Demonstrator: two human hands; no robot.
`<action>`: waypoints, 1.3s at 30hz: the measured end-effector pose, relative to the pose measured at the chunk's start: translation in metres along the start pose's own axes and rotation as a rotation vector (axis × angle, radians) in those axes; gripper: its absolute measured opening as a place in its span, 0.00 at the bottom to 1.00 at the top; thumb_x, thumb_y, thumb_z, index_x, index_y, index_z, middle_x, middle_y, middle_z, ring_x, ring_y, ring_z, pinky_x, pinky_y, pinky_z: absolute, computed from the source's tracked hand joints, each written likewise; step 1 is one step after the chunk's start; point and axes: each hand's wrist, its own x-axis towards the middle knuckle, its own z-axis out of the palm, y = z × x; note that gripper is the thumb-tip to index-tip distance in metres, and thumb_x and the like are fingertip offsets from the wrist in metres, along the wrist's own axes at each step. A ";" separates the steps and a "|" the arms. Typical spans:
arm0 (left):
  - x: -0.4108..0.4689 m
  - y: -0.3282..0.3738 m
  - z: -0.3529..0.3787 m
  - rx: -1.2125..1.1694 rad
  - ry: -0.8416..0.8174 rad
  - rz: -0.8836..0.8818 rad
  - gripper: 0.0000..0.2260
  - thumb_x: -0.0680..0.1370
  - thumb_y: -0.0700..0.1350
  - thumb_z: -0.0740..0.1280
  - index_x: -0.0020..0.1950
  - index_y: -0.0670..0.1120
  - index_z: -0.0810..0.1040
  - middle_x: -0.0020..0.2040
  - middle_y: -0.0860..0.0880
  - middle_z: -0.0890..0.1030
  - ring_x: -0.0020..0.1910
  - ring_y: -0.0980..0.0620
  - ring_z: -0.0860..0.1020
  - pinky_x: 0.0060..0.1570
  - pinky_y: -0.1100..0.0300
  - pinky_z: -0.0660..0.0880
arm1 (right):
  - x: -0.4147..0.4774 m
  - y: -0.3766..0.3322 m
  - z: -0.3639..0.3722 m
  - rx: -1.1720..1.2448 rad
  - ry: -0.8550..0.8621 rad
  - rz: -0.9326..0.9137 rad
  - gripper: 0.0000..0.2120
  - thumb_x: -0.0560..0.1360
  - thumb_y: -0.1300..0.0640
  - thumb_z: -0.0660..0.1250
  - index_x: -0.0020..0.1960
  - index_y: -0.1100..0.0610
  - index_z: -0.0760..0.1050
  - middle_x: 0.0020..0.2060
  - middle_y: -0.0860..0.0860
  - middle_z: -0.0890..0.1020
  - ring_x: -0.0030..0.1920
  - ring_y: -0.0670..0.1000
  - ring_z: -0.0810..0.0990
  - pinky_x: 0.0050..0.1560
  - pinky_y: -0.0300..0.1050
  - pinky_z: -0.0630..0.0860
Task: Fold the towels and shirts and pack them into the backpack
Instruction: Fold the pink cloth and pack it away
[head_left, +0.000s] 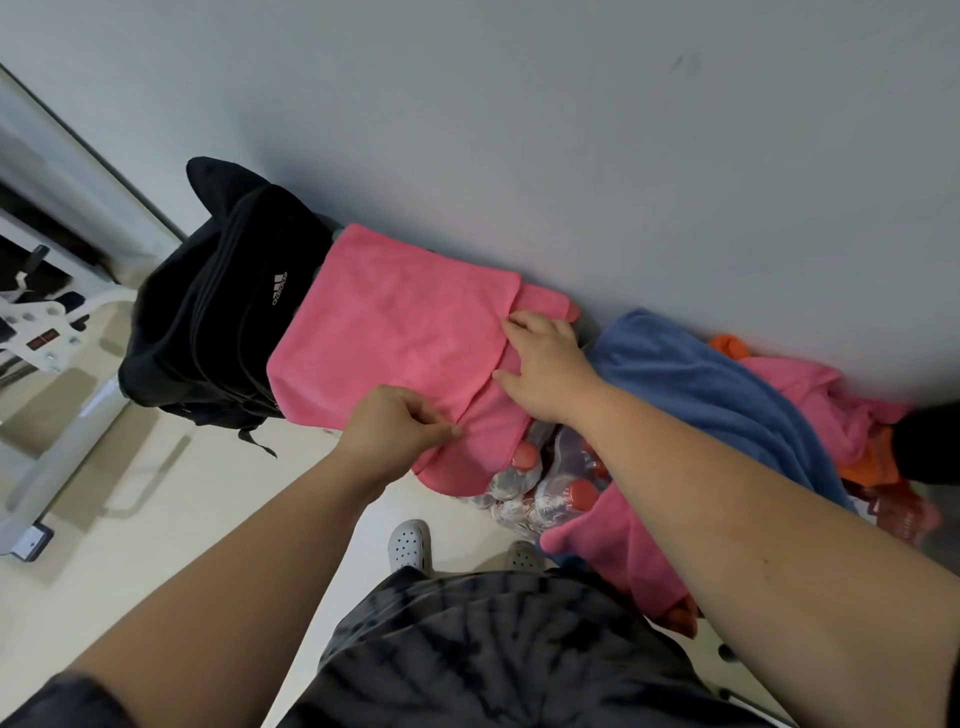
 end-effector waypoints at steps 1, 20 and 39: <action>0.001 0.000 -0.001 -0.008 -0.003 -0.006 0.09 0.69 0.41 0.80 0.35 0.39 0.83 0.28 0.49 0.76 0.23 0.58 0.67 0.24 0.65 0.63 | -0.001 0.000 0.001 -0.009 0.000 -0.002 0.39 0.77 0.43 0.68 0.81 0.55 0.56 0.78 0.52 0.59 0.75 0.60 0.56 0.77 0.50 0.53; 0.015 0.013 -0.021 0.042 -0.169 -0.133 0.06 0.68 0.38 0.79 0.39 0.37 0.84 0.31 0.44 0.79 0.27 0.50 0.68 0.25 0.63 0.63 | -0.002 0.003 0.004 -0.008 0.089 -0.045 0.48 0.69 0.41 0.76 0.80 0.56 0.59 0.77 0.53 0.62 0.73 0.59 0.59 0.76 0.49 0.55; -0.019 0.048 0.019 0.262 -0.260 0.094 0.07 0.70 0.40 0.75 0.34 0.38 0.82 0.27 0.44 0.78 0.24 0.51 0.71 0.25 0.62 0.68 | -0.031 0.017 -0.023 0.467 0.146 0.049 0.27 0.73 0.71 0.66 0.72 0.63 0.71 0.68 0.54 0.71 0.56 0.53 0.80 0.58 0.36 0.73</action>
